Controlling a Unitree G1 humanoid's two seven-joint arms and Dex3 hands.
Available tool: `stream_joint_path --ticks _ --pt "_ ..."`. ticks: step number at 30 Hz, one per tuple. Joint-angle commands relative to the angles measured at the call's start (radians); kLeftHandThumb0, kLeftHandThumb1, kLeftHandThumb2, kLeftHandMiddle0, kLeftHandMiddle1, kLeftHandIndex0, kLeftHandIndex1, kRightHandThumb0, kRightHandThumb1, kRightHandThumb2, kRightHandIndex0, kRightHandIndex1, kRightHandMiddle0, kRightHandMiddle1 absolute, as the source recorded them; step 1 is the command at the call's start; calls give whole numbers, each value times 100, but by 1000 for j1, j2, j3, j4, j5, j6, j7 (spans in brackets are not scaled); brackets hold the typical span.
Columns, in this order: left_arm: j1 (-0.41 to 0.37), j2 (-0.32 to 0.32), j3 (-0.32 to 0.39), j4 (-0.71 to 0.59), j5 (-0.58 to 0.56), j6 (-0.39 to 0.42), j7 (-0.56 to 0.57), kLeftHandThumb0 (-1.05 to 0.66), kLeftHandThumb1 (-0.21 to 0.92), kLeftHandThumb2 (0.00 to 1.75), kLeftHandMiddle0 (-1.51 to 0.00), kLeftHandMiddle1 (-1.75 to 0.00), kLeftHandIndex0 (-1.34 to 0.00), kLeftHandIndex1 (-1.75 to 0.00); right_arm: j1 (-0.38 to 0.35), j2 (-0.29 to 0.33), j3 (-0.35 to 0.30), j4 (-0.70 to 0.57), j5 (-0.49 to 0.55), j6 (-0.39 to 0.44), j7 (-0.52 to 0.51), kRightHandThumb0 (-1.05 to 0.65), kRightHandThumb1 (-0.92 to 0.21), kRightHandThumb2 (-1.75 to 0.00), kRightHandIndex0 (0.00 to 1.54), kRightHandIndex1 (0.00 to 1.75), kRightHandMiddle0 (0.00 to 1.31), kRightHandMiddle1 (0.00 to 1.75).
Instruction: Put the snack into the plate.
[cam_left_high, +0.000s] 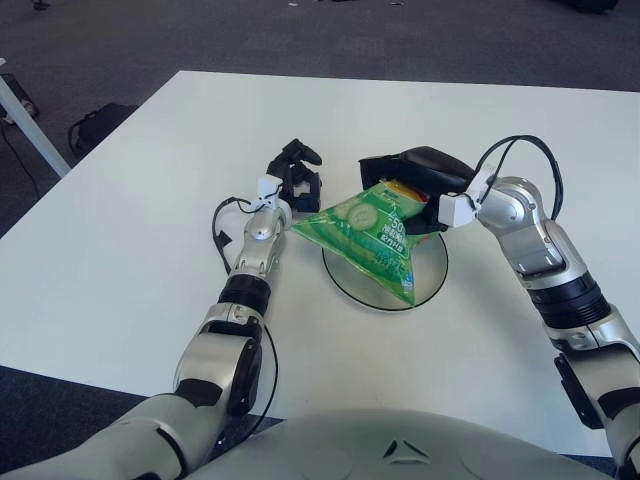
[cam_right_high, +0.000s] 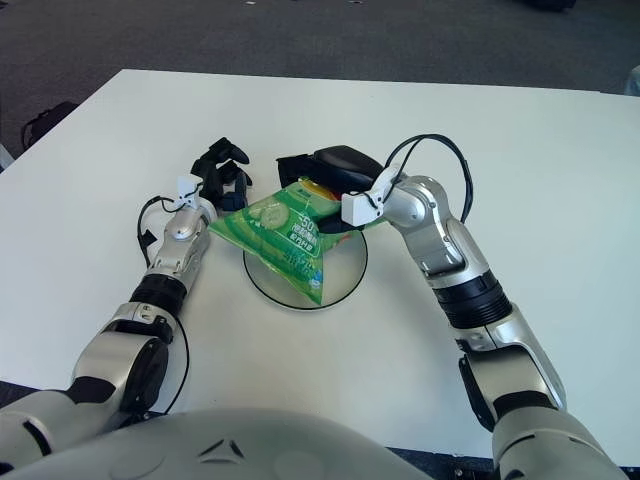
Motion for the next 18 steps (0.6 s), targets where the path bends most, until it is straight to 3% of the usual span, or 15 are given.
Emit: stream_joint_path --ticks 1,4,5,8,9,12,14,18 --pt "80 3 -6 40 12 24 3 -1 15 151 -62 -175 -61 -175 2 -17 9 19 2 4 27 0 -4 -161 82 173 63 167" --pt "84 3 -9 31 15 30 5 -1 15 151 -62 -175 -61 -175 0 -20 13 30 12 -7 45 0 -7 -157 80 174 60 166" --pt "86 3 -10 27 17 32 7 -1 15 151 -62 -175 -61 -175 -1 -21 14 33 17 -11 52 0 -22 -140 65 172 52 169" --pt "93 1 -13 12 25 32 17 -1 16 151 -62 -175 -61 -175 -3 -29 14 42 42 -25 85 0 -48 -110 43 168 38 173" --pt "95 0 -13 9 27 30 20 -1 16 151 -62 -175 -61 -175 -5 -32 14 46 53 -30 99 -10 -38 -111 28 155 25 167" --pt "100 -3 -13 -1 31 28 30 -1 16 150 -61 -175 -60 -175 -19 -48 16 56 85 -33 152 -24 -24 -116 9 129 8 147" --pt "102 -5 -12 -1 29 26 32 -1 16 150 -61 -175 -60 -175 -39 -66 17 51 107 -12 204 -30 -21 -115 5 113 4 134" --pt "101 -6 -9 4 25 29 31 -1 18 148 -60 -175 -59 -175 -77 -98 13 16 144 38 300 -43 -22 -105 1 52 1 87"
